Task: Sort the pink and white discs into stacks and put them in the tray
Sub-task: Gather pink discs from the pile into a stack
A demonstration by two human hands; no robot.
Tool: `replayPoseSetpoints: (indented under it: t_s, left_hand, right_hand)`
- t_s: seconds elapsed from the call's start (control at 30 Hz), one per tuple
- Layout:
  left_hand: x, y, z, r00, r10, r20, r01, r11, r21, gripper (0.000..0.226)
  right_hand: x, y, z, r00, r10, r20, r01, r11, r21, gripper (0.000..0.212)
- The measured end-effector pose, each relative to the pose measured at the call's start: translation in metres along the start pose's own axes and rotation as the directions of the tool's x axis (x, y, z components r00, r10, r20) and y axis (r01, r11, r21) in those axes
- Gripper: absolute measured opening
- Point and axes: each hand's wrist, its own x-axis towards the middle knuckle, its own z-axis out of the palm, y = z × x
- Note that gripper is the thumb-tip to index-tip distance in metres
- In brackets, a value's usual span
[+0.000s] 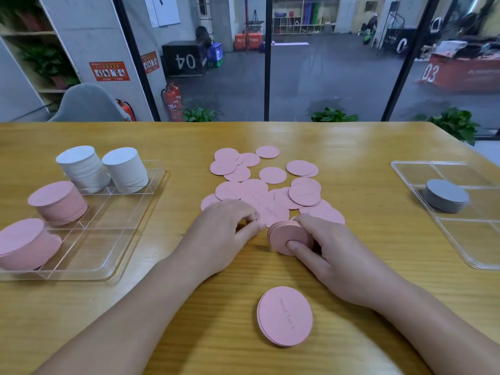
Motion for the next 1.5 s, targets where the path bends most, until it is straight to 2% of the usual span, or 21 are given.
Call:
replayPoseSetpoints:
  t_s: [0.1, 0.13, 0.27, 0.33, 0.43, 0.53, 0.63, 0.73, 0.87, 1.0, 1.17, 1.37, 1.43, 1.5]
  left_hand:
    - [0.007, 0.008, 0.006, 0.989, 0.020, -0.146, -0.017, 1.000, 0.023, 0.019]
    - [0.011, 0.011, 0.009, 0.988, 0.022, -0.156, -0.018, 0.999, 0.030, 0.016]
    - [0.017, 0.018, 0.016, 0.998, -0.063, 0.020, 0.058, 0.979, 0.196, 0.045]
    - [0.015, 0.017, 0.016, 0.996, -0.076, 0.051, 0.061, 0.967, 0.248, 0.042]
    - [0.009, 0.014, 0.013, 0.996, -0.087, 0.016, 0.081, 0.971, 0.225, 0.040]
    - [0.003, 0.015, 0.009, 0.995, -0.100, -0.007, 0.100, 0.988, 0.114, 0.037]
    - [-0.001, 0.019, 0.003, 0.987, -0.149, -0.058, 0.137, 0.976, -0.167, 0.020]
    - [0.000, 0.022, -0.004, 0.977, -0.187, -0.102, 0.127, 0.897, -0.424, 0.008]
    - [0.000, 0.025, -0.012, 0.986, -0.130, -0.106, 0.053, 0.842, -0.536, 0.010]
    - [-0.003, 0.026, -0.013, 0.998, -0.043, -0.039, 0.012, 0.814, -0.581, 0.012]
    - [-0.007, 0.034, -0.006, 0.998, 0.039, 0.058, 0.003, 0.804, -0.594, 0.015]
    - [-0.006, 0.028, -0.004, 0.999, 0.007, 0.053, 0.025, 0.819, -0.573, 0.025]
    - [-0.003, 0.018, -0.004, 0.998, -0.056, -0.031, 0.035, 0.889, -0.457, 0.025]
    - [-0.001, 0.005, -0.006, 0.991, -0.084, -0.103, 0.055, 0.965, -0.255, 0.024]
  right_hand:
    - [0.000, -0.001, 0.000, 1.000, 0.002, -0.004, -0.002, 1.000, -0.001, 0.022]
    - [0.000, -0.001, 0.000, 1.000, 0.002, -0.005, -0.002, 1.000, -0.003, 0.023]
    - [0.000, -0.003, -0.002, 1.000, 0.012, -0.002, -0.012, 1.000, 0.013, 0.021]
    - [0.000, -0.002, -0.002, 1.000, 0.014, 0.000, -0.014, 1.000, 0.009, 0.020]
    - [0.000, 0.000, -0.002, 1.000, 0.012, -0.002, -0.012, 1.000, 0.009, 0.019]
    - [0.000, 0.000, -0.002, 1.000, 0.007, -0.002, -0.007, 1.000, 0.013, 0.016]
    - [0.000, 0.000, -0.002, 1.000, 0.011, -0.008, -0.011, 1.000, 0.019, 0.018]
    - [0.000, 0.000, -0.002, 1.000, 0.025, -0.016, -0.025, 1.000, 0.014, 0.021]
    - [0.000, 0.000, -0.002, 0.997, 0.060, -0.042, -0.060, 0.998, 0.021, 0.025]
    - [0.001, -0.001, -0.001, 0.996, 0.075, -0.046, -0.073, 0.997, 0.035, 0.022]
    - [0.000, -0.004, -0.001, 0.999, 0.026, -0.037, -0.025, 1.000, 0.012, 0.013]
    - [-0.001, -0.004, 0.003, 1.000, -0.006, -0.003, 0.006, 1.000, -0.028, 0.005]
    - [0.000, -0.004, 0.002, 1.000, -0.005, 0.000, 0.005, 1.000, -0.028, 0.006]
    - [0.000, -0.005, 0.002, 1.000, -0.006, -0.002, 0.006, 1.000, -0.029, 0.009]
